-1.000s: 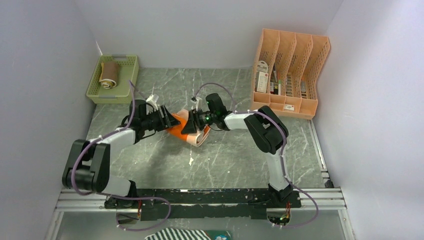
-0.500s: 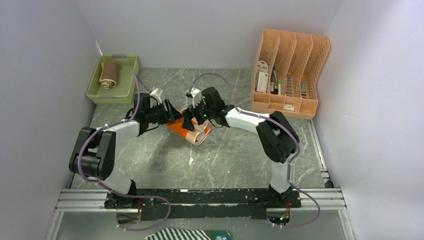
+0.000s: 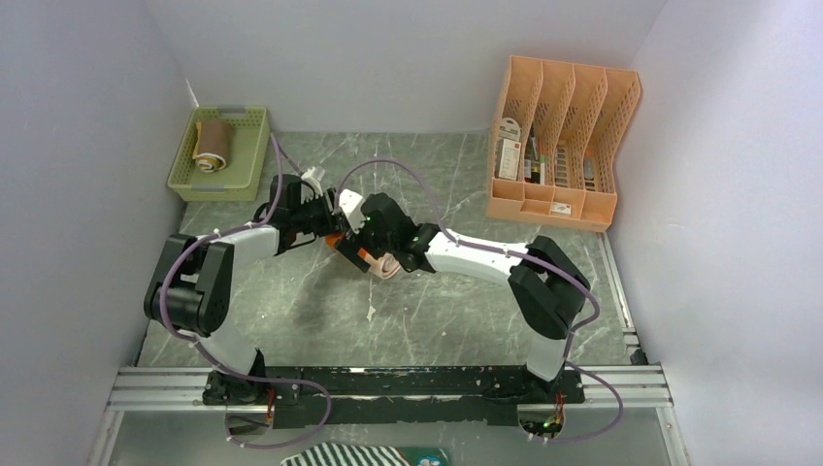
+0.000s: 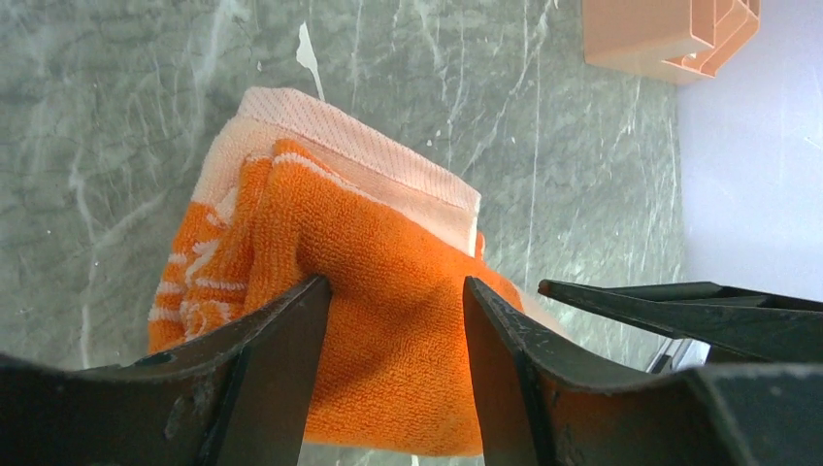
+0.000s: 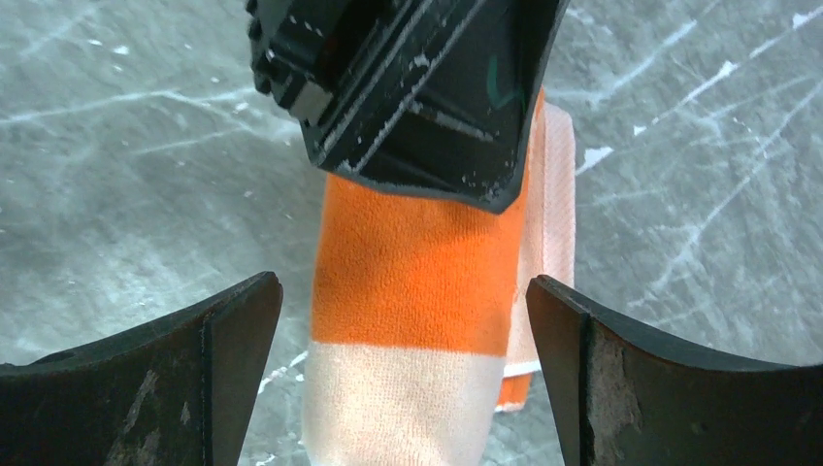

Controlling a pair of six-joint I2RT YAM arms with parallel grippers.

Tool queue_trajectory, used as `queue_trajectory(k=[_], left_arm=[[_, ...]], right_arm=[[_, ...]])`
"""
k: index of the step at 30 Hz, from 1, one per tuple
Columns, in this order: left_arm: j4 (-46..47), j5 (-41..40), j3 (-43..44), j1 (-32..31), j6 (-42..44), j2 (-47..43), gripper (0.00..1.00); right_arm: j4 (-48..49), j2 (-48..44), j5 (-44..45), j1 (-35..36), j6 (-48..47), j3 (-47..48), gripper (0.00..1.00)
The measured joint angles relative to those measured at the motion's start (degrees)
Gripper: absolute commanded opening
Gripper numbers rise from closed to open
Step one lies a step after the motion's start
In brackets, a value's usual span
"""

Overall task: Roll the towels
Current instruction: Roll the towel at the center of the board.

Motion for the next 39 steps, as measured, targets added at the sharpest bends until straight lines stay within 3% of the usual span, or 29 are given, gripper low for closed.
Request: queue_trajectory(k=[9, 18, 22, 27, 31, 39], left_arm=[[-3.8, -3.4, 4.9, -0.4, 1.0, 2.6, 0.65], [-5.2, -4.9, 7.7, -0.9, 1.3, 5.1, 0.65], [-5.7, -5.0, 8.5, -1.1, 1.6, 5.8, 0.65], [-7.5, -5.1, 9.7, -1.1, 2.1, 6.1, 0.67], [-10.6, -5.1, 11.9, -0.9, 3.1, 5.9, 0.72], [-16.0, -8.1, 14.5, 2.9, 4.4, -4.8, 0.78]], right_arm=[[-4.0, 1.5, 8.9, 2.1, -0.1, 0.2, 1.00], [-3.7, 4.4, 10.1, 3.7, -0.7, 0.4, 0.99], [-2.6, 5.6, 11.2, 3.6, -1.6, 0.3, 0.92], [-1.8, 7.2, 11.6, 3.2, -2.1, 0.1, 0.74], [-0.5, 7.4, 8.9, 1.3, -1.0, -0.7, 0.62], [7.1, 4.8, -9.0, -8.5, 7.8, -6.5, 0.58]])
